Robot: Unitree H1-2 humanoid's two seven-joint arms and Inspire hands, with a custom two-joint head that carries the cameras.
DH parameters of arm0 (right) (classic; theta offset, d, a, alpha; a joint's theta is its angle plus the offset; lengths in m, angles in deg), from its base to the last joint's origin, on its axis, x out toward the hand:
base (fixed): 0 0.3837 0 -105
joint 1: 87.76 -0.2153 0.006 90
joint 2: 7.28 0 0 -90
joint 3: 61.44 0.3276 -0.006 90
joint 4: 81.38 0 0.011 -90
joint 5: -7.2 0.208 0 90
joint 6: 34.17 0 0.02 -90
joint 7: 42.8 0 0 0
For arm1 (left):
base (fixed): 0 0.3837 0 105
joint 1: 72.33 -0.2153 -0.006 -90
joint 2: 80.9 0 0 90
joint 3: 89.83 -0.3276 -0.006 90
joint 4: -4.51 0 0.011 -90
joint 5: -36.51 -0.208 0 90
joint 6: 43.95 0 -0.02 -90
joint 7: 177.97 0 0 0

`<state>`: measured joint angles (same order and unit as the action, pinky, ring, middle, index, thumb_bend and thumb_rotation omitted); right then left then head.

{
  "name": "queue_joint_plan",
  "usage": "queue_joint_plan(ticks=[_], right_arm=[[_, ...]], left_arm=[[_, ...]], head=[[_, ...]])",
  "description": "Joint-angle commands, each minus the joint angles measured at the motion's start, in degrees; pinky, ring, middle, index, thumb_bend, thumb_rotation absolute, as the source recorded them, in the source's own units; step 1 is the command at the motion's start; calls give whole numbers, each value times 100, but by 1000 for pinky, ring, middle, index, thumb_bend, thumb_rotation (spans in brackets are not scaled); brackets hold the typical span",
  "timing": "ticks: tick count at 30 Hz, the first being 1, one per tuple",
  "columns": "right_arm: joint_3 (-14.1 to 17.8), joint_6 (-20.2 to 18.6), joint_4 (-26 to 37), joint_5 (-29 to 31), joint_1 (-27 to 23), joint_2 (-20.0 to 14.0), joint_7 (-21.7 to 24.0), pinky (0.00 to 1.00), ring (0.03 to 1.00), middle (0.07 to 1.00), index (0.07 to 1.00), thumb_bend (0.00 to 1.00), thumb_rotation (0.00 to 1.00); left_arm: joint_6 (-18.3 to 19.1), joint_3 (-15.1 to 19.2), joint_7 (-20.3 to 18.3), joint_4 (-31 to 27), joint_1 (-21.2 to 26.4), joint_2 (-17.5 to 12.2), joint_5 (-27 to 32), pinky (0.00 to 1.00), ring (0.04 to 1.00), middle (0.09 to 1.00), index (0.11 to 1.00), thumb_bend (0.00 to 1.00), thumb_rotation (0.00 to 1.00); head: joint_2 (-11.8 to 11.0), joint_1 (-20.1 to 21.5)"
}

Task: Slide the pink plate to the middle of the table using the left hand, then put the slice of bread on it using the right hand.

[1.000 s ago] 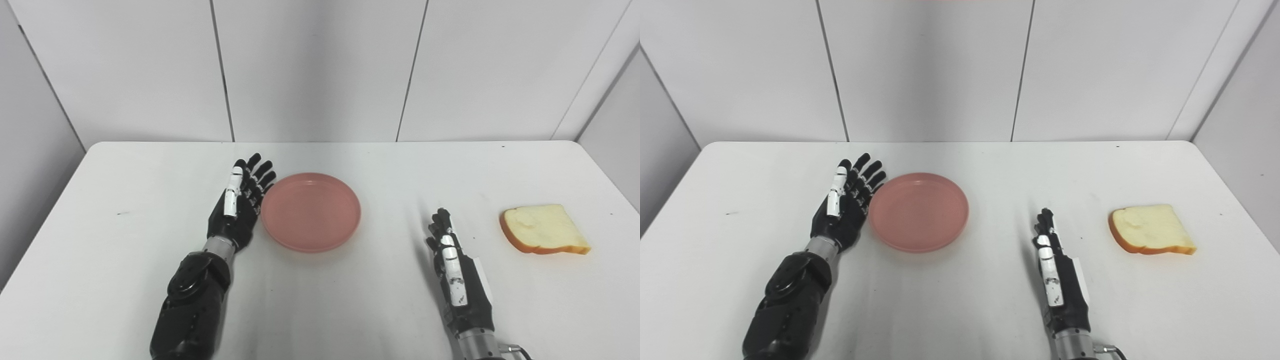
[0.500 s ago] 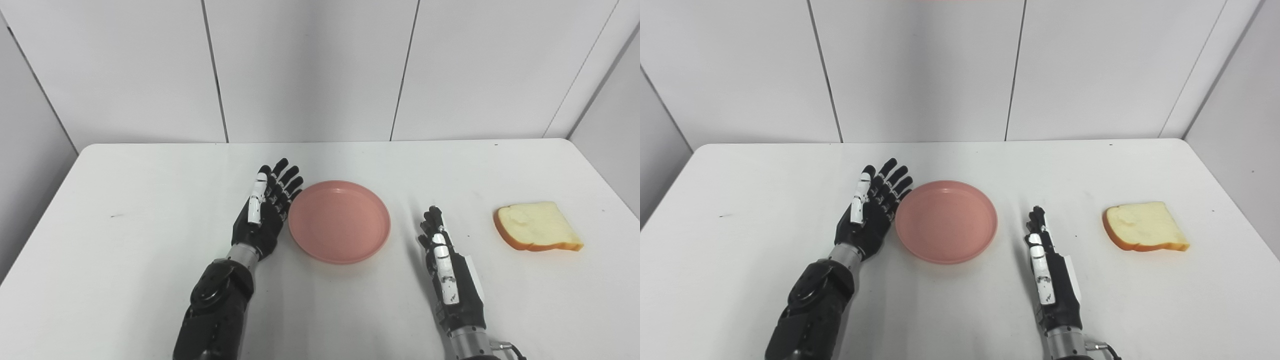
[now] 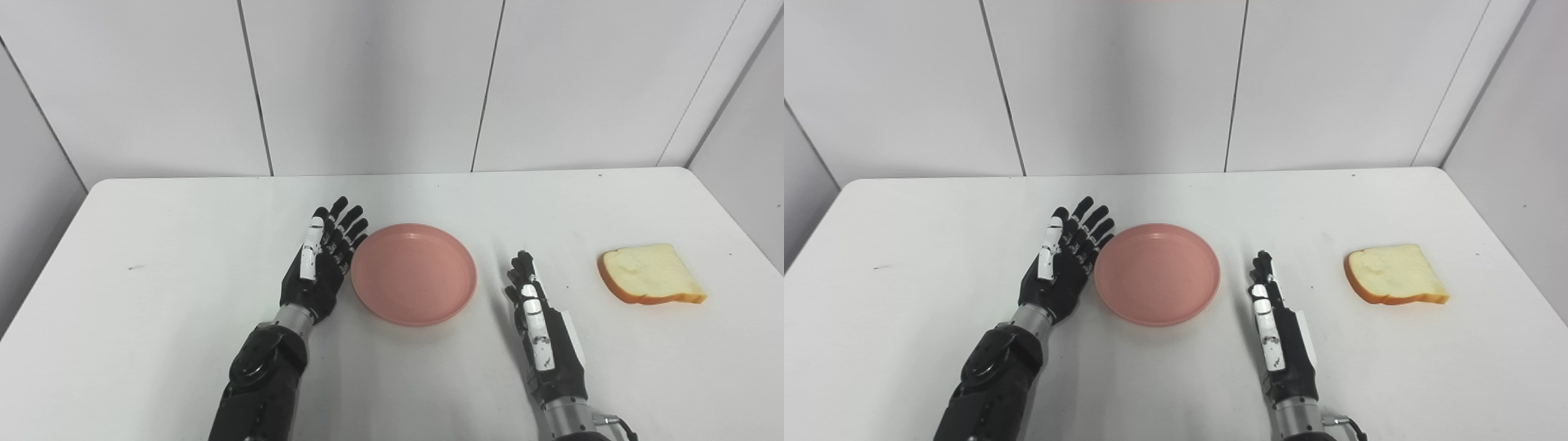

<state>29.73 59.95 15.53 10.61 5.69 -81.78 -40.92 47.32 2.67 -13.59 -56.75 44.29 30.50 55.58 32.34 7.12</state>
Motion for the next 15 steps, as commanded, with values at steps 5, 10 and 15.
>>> queue_joint_plan(ticks=[5, 10, 15], right_arm=[[63, -68, 49, 208, 196, 117, -67, 1000, 1000, 1000, 1000, 399, 1000], [216, -187, 451, 244, 112, 76, -199, 1000, 1000, 1000, 1000, 417, 1000], [420, -215, 772, 159, -145, 18, -408, 1000, 993, 998, 996, 429, 1000]], left_arm=[[316, 62, 71, -65, -200, -317, -86, 957, 961, 955, 955, 428, 1000], [448, 112, 152, -291, -318, -438, -101, 985, 955, 944, 949, 436, 1000], [385, 171, 58, -214, -368, -456, -12, 984, 961, 951, 954, 445, 1000]], head=[[15, 139], [-6, 210], [-48, 341]])
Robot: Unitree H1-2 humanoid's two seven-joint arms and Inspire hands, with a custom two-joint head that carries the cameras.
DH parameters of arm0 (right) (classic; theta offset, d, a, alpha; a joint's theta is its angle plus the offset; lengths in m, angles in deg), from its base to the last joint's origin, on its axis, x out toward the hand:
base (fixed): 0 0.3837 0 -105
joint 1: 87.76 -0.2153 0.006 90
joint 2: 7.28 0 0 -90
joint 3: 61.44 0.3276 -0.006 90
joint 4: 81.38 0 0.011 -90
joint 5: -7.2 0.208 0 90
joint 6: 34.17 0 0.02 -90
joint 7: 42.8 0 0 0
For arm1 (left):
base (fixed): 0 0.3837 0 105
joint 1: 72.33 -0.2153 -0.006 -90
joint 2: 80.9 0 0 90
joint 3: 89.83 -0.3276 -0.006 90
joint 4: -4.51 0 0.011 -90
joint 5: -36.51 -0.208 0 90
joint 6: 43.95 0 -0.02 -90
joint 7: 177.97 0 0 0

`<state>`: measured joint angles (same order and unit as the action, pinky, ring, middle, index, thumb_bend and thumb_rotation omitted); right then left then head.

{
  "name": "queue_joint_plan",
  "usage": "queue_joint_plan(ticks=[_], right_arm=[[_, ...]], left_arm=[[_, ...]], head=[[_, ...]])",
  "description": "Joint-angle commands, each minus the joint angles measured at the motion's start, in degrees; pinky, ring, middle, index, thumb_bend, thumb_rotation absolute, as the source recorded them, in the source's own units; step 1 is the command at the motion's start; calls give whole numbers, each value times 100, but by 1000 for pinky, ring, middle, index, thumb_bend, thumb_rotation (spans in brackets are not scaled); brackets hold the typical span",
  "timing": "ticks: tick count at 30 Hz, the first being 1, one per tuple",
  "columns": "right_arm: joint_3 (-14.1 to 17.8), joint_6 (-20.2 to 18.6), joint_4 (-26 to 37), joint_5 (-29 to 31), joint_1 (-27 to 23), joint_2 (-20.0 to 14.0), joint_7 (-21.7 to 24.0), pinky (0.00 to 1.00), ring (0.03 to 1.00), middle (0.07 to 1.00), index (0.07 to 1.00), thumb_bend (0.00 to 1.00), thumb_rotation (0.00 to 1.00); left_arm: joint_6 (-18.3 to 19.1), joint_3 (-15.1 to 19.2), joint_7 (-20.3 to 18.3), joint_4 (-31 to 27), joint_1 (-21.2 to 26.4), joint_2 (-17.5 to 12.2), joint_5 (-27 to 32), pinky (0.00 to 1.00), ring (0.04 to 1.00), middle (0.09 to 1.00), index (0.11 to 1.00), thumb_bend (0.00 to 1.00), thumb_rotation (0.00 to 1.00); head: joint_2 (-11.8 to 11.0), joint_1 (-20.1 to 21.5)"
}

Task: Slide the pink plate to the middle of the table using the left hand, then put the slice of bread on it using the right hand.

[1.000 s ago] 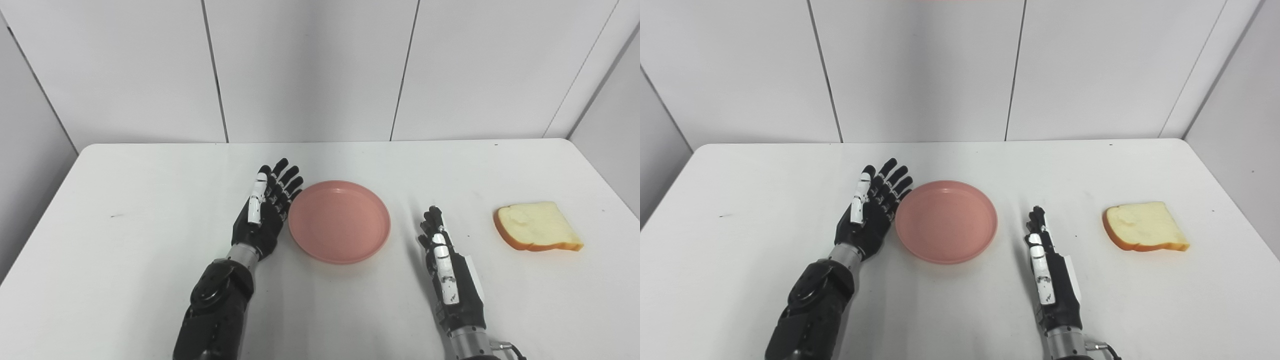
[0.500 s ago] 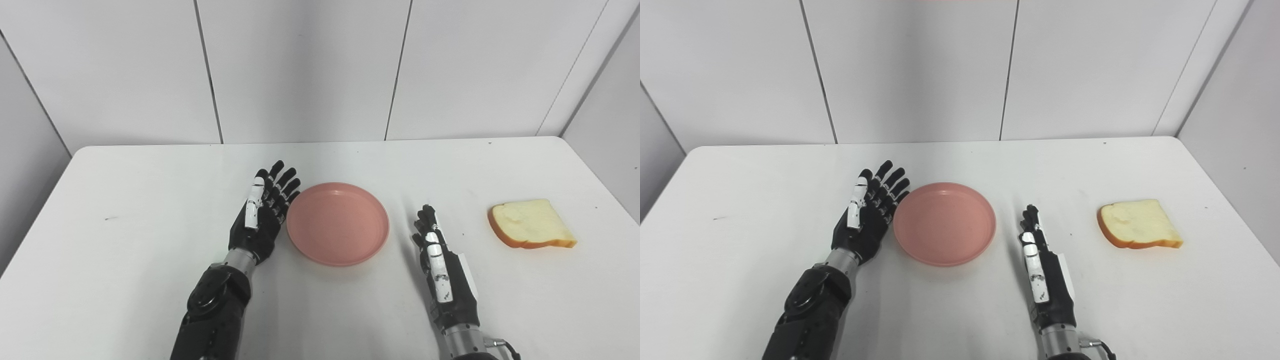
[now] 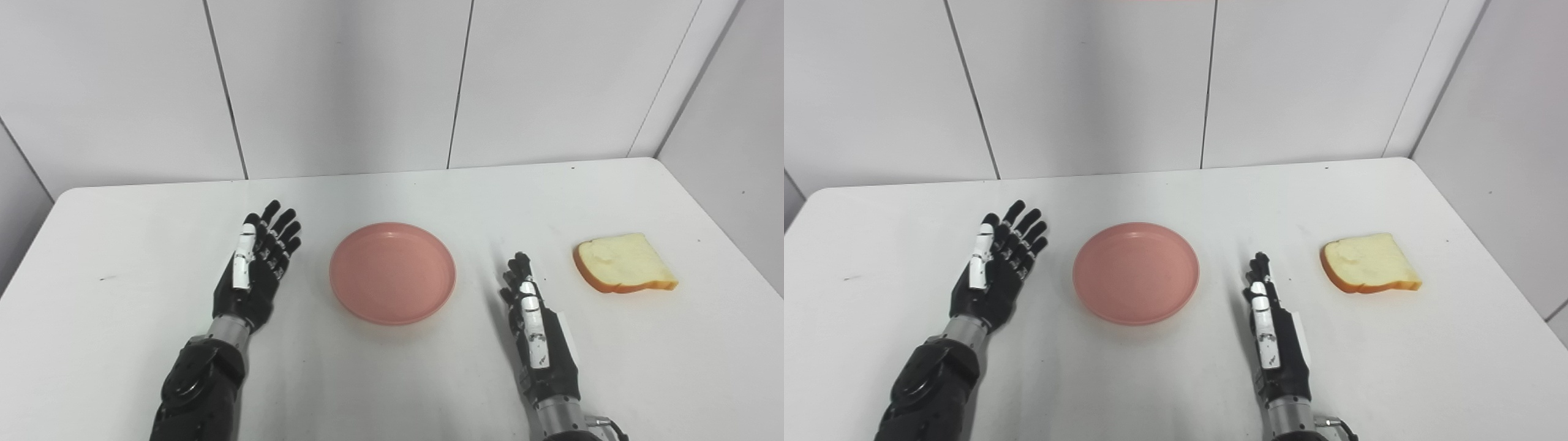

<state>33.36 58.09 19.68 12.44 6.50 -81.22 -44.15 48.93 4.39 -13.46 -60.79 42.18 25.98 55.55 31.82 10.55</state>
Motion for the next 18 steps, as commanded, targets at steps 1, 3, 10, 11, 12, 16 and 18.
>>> queue_joint_plan(ticks=[1, 3, 10, 11, 12, 16, 18], right_arm=[[101, -84, 456, -18, -298, -78, -100, 1000, 991, 997, 992, 441, 1000], [177, -55, 602, -30, -445, -196, -93, 1000, 987, 993, 986, 457, 1000], [415, -364, 1197, -131, -950, -1078, 142, 1000, 957, 985, 989, 552, 964], [474, -505, 1279, -151, -1028, -1225, 149, 1000, 954, 984, 989, 591, 940], [520, -622, 1357, -201, -1095, -1380, 165, 979, 943, 975, 975, 650, 907], [597, -1055, 1715, -538, -1314, -2060, 320, 897, 911, 967, 983, 702, 867], [609, -1075, 1781, -1241, -1446, -2447, 310, 830, 885, 938, 955, 702, 835]], left_arm=[[211, 3, 37, 215, -157, -5, -6, 984, 964, 953, 955, 447, 1000], [210, -3, 17, 233, -162, -19, -9, 979, 965, 952, 951, 451, 1000], [88, 17, -140, 554, -147, -66, 27, 978, 964, 949, 944, 467, 1000], [42, -1, -165, 614, -148, -85, 4, 976, 963, 948, 942, 472, 1000], [5, -9, -177, 653, -156, -96, -6, 973, 963, 948, 940, 473, 1000], [-116, -17, -300, 794, -181, -160, 6, 956, 957, 947, 938, 479, 1000], [-184, -11, -344, 889, -172, -182, 1, 949, 952, 944, 932, 481, 1000]], head=[[-9, 74], [-19, 135], [-84, 297], [-94, 346], [-100, 374], [-127, 580], [-130, 656]])
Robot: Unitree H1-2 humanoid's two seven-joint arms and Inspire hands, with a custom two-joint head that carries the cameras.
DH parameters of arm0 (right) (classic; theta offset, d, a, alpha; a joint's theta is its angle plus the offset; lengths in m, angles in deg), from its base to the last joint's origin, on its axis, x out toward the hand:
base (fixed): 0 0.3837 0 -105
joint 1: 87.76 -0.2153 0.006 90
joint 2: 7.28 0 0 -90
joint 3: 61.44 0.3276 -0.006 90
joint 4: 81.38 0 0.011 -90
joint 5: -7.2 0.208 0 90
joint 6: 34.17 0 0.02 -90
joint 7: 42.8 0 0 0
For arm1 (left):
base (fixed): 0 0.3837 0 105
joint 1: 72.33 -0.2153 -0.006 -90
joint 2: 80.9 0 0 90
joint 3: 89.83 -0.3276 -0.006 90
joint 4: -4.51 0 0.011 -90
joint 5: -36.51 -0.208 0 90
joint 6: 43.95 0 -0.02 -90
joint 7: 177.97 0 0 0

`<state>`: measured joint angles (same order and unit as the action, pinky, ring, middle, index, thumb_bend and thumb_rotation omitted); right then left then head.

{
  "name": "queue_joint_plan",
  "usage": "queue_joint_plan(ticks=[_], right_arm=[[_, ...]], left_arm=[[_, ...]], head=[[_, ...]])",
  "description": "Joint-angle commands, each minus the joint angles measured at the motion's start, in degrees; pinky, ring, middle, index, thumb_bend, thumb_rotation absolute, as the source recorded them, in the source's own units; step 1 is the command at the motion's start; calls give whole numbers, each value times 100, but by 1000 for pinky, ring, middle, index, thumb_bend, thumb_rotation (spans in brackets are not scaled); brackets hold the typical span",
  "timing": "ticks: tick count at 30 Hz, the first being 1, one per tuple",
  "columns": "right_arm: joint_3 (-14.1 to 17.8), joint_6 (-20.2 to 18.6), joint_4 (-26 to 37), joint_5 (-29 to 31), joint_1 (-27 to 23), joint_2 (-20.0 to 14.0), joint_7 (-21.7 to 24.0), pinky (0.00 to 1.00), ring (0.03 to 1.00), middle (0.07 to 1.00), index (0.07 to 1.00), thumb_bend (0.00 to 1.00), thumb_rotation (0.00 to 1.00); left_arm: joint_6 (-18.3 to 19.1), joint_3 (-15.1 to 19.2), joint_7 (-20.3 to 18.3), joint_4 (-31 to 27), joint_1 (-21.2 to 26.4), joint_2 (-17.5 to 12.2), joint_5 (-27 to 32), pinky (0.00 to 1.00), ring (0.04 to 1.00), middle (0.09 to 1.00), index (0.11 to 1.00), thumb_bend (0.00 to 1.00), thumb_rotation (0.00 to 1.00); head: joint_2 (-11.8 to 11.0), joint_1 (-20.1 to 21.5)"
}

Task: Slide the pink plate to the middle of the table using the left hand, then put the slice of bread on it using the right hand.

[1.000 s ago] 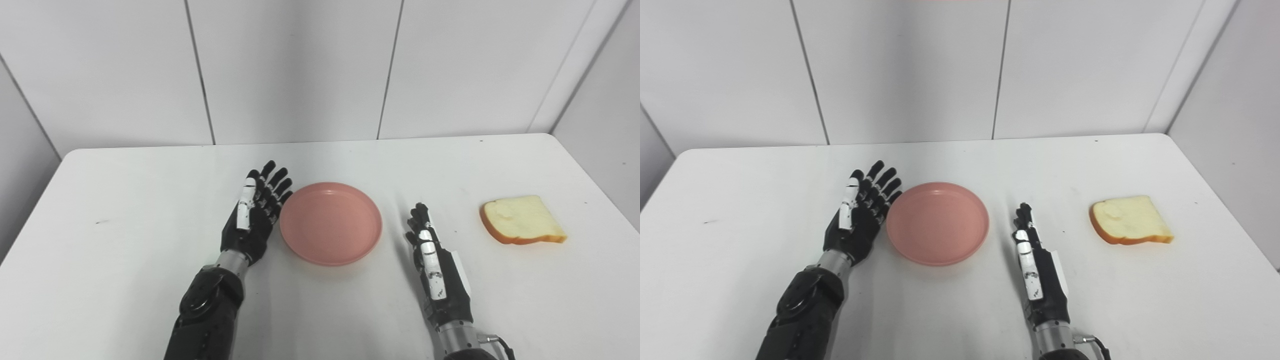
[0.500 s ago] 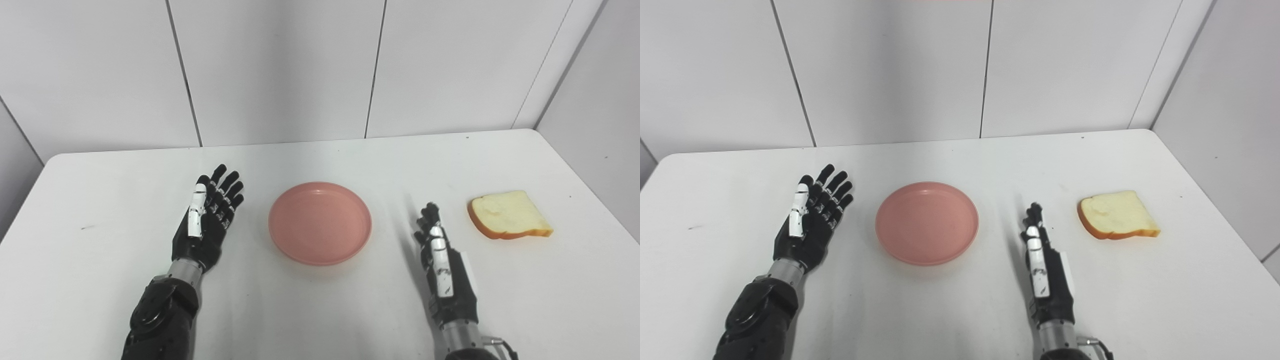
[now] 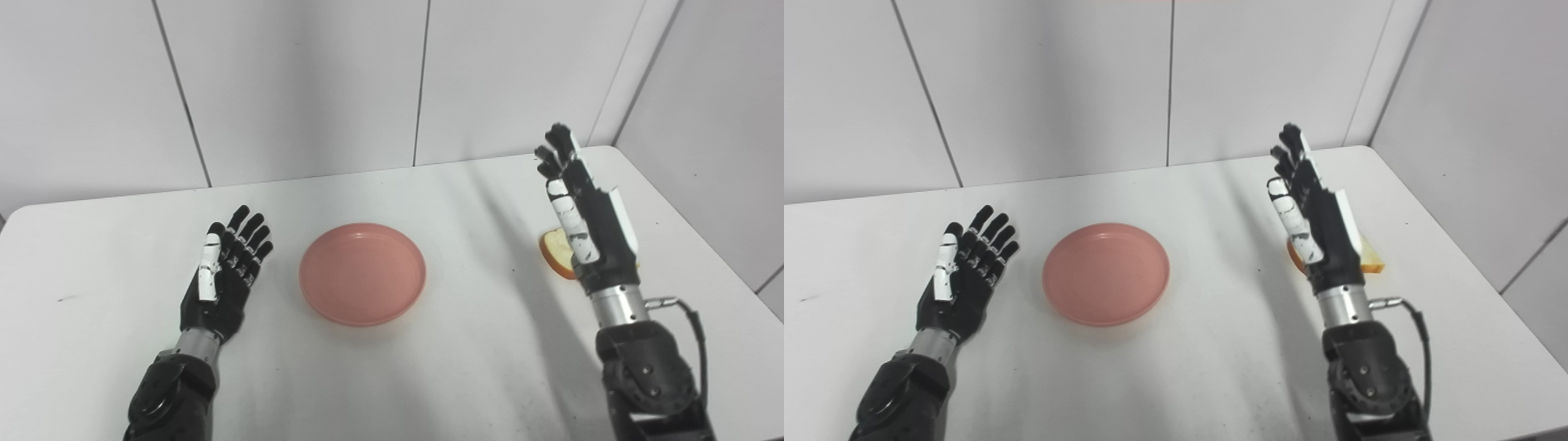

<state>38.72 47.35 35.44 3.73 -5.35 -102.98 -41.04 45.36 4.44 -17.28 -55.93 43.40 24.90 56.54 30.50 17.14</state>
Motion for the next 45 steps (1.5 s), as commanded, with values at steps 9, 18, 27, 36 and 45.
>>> queue_joint_plan(ticks=[9, 18, 27, 36, 45], right_arm=[[18, -1048, 423, -1280, -785, -1855, 1062, 835, 902, 916, 920, 952, 550], [-861, -1692, -35, -1752, -1583, -3403, 2849, 808, 891, 913, 897, 1000, 212], [-1488, -1844, -572, -2772, -2197, -3728, 4503, 866, 960, 978, 965, 1000, 230], [-2024, -1820, -1167, -3432, -2650, -3870, 5349, 913, 1000, 1000, 1000, 1000, 288], [-2167, -1809, -1641, -3650, -2585, -3784, 5309, 927, 1000, 1000, 1000, 1000, 300]], left_arm=[[58, -12, -109, 719, -215, -189, -90, 929, 947, 935, 927, 507, 1000], [17, 60, -295, 924, -162, -277, -21, 939, 954, 938, 929, 508, 993], [-5, 87, -350, 1041, -101, -344, 2, 924, 940, 930, 921, 505, 999], [61, 100, -363, 937, -142, -416, 34, 910, 926, 915, 911, 519, 954], [98, 109, -360, 817, -185, -452, 47, 906, 918, 910, 910, 507, 970]], head=[[-13, 279], [-27, 489], [-18, 570], [78, 664], [156, 701]])
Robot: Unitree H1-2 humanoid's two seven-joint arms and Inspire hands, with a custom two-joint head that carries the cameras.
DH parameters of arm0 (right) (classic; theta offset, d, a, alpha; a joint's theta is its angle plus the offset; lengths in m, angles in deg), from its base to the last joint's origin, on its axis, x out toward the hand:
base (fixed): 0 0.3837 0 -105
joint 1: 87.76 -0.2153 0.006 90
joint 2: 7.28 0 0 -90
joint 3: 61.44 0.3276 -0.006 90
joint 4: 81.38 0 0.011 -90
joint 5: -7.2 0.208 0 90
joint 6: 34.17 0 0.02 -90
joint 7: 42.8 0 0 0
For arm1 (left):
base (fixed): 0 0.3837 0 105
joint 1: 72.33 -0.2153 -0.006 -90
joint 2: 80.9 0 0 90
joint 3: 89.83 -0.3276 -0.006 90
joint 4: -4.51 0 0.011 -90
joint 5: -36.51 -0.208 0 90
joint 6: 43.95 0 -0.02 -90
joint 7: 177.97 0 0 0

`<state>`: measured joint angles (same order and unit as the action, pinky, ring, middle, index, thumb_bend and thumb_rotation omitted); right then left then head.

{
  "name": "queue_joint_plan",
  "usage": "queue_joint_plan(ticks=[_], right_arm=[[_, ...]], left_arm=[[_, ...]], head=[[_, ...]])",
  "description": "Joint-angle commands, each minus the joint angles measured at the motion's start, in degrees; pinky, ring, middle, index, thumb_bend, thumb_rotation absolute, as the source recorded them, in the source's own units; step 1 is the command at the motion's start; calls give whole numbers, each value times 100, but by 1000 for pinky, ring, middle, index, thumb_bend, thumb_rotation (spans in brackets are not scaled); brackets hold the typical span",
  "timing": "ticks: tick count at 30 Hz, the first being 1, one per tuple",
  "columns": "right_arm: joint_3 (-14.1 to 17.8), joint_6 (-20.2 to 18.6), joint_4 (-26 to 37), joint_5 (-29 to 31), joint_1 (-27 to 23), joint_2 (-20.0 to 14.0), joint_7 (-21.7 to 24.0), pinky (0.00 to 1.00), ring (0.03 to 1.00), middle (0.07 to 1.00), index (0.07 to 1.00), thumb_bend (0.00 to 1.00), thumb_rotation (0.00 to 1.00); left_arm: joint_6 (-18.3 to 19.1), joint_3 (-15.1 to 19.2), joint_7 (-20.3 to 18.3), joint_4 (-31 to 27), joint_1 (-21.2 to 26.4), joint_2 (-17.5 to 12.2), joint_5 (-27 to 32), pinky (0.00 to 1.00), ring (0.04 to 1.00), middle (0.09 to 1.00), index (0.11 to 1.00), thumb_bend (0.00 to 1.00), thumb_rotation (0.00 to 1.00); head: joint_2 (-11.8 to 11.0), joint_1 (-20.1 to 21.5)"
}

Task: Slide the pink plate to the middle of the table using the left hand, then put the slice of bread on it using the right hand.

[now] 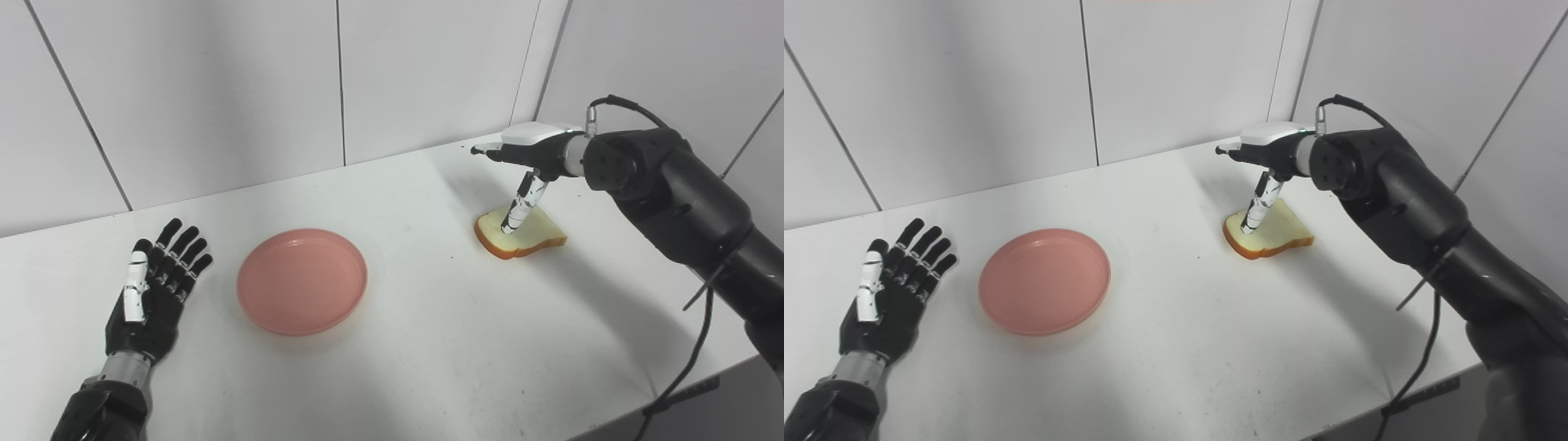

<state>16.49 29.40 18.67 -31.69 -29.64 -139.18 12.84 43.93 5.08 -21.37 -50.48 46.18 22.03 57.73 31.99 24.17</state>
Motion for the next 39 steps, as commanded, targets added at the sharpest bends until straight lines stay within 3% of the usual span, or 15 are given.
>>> queue_joint_plan(ticks=[1, 8, 15, 20, 23, 32, 39], right_arm=[[45, -15, -5, -113, -143, -153, -75, 928, 1000, 1000, 1000, 1000, 301], [-111, 21, -220, -228, -100, -83, -125, 926, 1000, 1000, 1000, 1000, 303], [-290, 311, -320, -402, 66, -13, -389, 912, 1000, 1000, 1000, 1000, 334], [-290, 636, -428, -427, 175, 25, -664, 915, 1000, 1000, 1000, 1000, 343], [-380, 843, -532, -548, 187, 9, -762, 977, 1000, 1000, 1000, 1000, 359], [-499, 1771, -1025, -865, 308, -15, -1464, 1000, 1000, 1000, 1000, 1000, 404], [-516, 1933, -1174, -1066, 257, 10, -1506, 1000, 1000, 1000, 1000, 1000, 389]], left_arm=[[223, 39, 12, 277, -469, -181, -67, 906, 918, 910, 910, 507, 971], [222, 18, 19, 223, -495, -220, -91, 911, 921, 911, 913, 509, 969], [267, 11, 41, 173, -508, -233, -85, 919, 922, 912, 914, 511, 968], [334, 4, 108, 69, -535, -220, -104, 913, 920, 909, 910, 511, 963], [352, -17, 85, 55, -536, -241, -115, 923, 925, 912, 917, 510, 986], [394, -11, 113, -12, -563, -246, -106, 907, 922, 913, 919, 524, 961], [424, -33, 161, -88, -588, -242, -137, 904, 922, 914, 919, 528, 961]], head=[[32, 4], [74, 14], [121, 13], [149, -9], [166, -6], [230, -50], [249, -76]])
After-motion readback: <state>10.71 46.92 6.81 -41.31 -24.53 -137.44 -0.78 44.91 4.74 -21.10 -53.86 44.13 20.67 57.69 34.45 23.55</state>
